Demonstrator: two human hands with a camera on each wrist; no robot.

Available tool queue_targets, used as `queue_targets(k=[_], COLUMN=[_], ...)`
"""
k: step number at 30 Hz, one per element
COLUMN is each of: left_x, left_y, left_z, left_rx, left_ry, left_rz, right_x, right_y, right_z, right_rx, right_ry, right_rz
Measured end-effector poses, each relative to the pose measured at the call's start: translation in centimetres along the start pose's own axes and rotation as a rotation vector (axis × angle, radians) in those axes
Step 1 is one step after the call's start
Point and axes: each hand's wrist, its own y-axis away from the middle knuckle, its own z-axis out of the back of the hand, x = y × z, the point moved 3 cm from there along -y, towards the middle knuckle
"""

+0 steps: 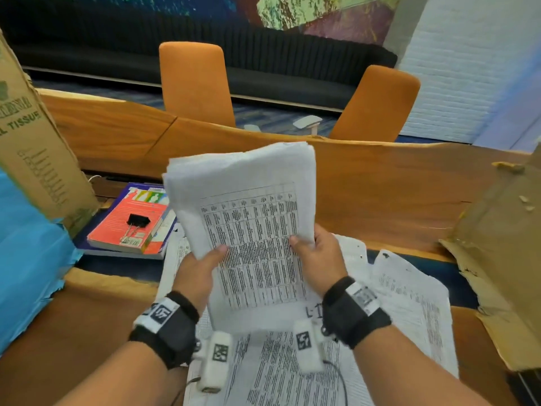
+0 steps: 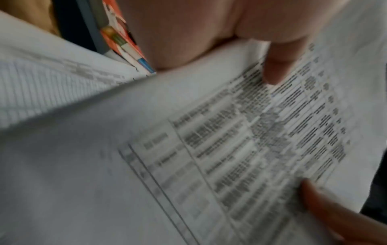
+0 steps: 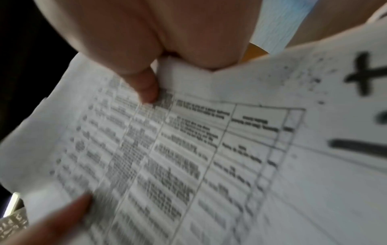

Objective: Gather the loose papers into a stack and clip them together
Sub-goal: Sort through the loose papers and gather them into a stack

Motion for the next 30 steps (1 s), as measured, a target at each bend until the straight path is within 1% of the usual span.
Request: queue_targets(k=[1,2,4,6,8,11,14,19,20,21,24,25,27,30], left_x=[-0.2,-0.1,-0.4,-1.3,-2.4,-4.3,-5.4,-6.8,-6.3,-5.4,-1.9,-0.8,0.8,1.4], left_y=[0.5,0.7,1.5,2.2,2.2,2.3,2.3,3.2,3.2,3.2,3.0,2.9,2.6,2.1], left_z=[-0.9,-1.6,-2.9,-3.2,-2.2,-1.0,-1.0,-1.6,-1.4,-1.1,-0.4,0.0,0.8,1.8], left_rx=[-0.041,-0.048,0.037,0.12,0.146,0.216,0.188,0.142,0.13,0.105,0.027,0.019,0.024,0.012], left_ry=[-0.008,-0.038,-0.099,-0.066,-0.018,0.014,-0.054,-0.016,0.008,0.035,0.004,-0.017,-0.085,-0.218], left_rz=[-0.041,-0.067,-0.129,-0.204,-0.266,-0.338,-0.382,-0.455,-0.429,-0.368,-0.158,-0.121,-0.096,-0.106], right_x=[-0.6,-0.8,-0.9,-0.6,0.1,0.6,0.6,1.3,0.9,0.0,-4.1,-5.2,-6.3,-5.5], right_y=[0.7,1.4,2.2,2.5,2.4,2.0,1.6,1.9,2.1,2.2,2.7,3.0,3.1,3.1], right_z=[-0.8,-1.5,-2.6,-2.7,-2.0,-0.9,-1.1,-0.7,-0.6,-0.7,-2.1,-2.5,-2.8,-2.7], right_rx=[-0.05,-0.078,-0.11,-0.151,-0.171,-0.169,-0.155,-0.2,-0.197,-0.19,-0.116,-0.092,-0.095,-0.043], right_ry=[-0.032,-0.063,-0.086,-0.105,-0.12,-0.175,-0.241,-0.313,-0.307,-0.275,-0.071,-0.026,-0.028,-0.056], right_rz=[-0.018,-0.027,-0.009,0.042,0.101,0.112,0.104,0.174,0.162,0.107,-0.145,-0.198,-0.246,-0.216])
